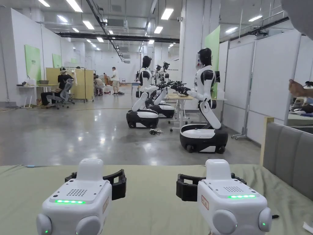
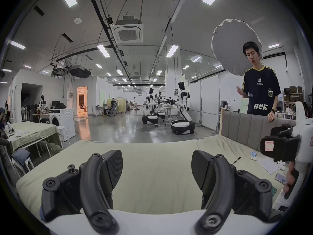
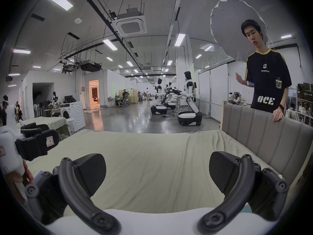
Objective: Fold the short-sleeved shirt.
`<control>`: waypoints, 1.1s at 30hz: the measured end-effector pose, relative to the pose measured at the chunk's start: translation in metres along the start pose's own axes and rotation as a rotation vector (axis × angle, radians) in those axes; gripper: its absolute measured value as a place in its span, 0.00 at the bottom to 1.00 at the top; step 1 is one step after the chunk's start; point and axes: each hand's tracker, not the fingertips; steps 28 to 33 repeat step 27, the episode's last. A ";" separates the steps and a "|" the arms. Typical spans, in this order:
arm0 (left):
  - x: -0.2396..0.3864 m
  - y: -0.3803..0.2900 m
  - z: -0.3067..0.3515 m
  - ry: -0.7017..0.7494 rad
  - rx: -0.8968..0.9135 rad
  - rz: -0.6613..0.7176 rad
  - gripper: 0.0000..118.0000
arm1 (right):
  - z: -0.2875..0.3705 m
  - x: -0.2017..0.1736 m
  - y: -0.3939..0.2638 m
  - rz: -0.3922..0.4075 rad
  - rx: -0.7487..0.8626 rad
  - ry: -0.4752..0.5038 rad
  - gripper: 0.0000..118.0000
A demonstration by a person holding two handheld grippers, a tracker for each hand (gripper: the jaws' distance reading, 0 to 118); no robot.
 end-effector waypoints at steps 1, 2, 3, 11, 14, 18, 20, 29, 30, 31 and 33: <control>0.001 0.000 0.000 0.002 0.000 -0.001 0.71 | 0.002 0.001 0.001 -0.004 0.010 0.006 1.00; 0.001 0.000 0.001 0.002 -0.002 -0.002 0.71 | 0.003 0.000 0.001 -0.012 0.021 0.001 1.00; 0.001 0.000 0.001 0.000 -0.002 0.001 0.71 | 0.004 -0.002 0.002 -0.020 0.022 -0.011 1.00; 0.000 -0.004 0.003 0.002 -0.004 0.028 0.71 | 0.002 -0.026 0.014 0.020 -0.093 -0.157 1.00; -0.001 -0.007 0.004 -0.001 -0.006 0.032 0.71 | 0.002 -0.028 0.015 -0.002 -0.105 -0.115 1.00; -0.004 -0.008 0.004 0.006 -0.009 0.036 0.71 | 0.003 -0.028 0.015 -0.009 -0.112 -0.011 0.96; -0.006 -0.007 0.005 0.009 -0.007 0.048 0.71 | 0.005 -0.028 0.013 -0.017 -0.099 -0.033 0.93; -0.007 -0.005 0.008 0.009 0.004 0.052 0.71 | 0.008 -0.023 0.018 -0.046 -0.105 0.011 0.94; -0.007 -0.005 0.008 0.009 0.004 0.052 0.71 | 0.008 -0.023 0.018 -0.046 -0.105 0.011 0.94; -0.007 -0.005 0.008 0.009 0.004 0.052 0.71 | 0.008 -0.023 0.018 -0.046 -0.105 0.011 0.94; -0.007 -0.005 0.008 0.009 0.004 0.052 0.71 | 0.008 -0.023 0.018 -0.046 -0.105 0.011 0.94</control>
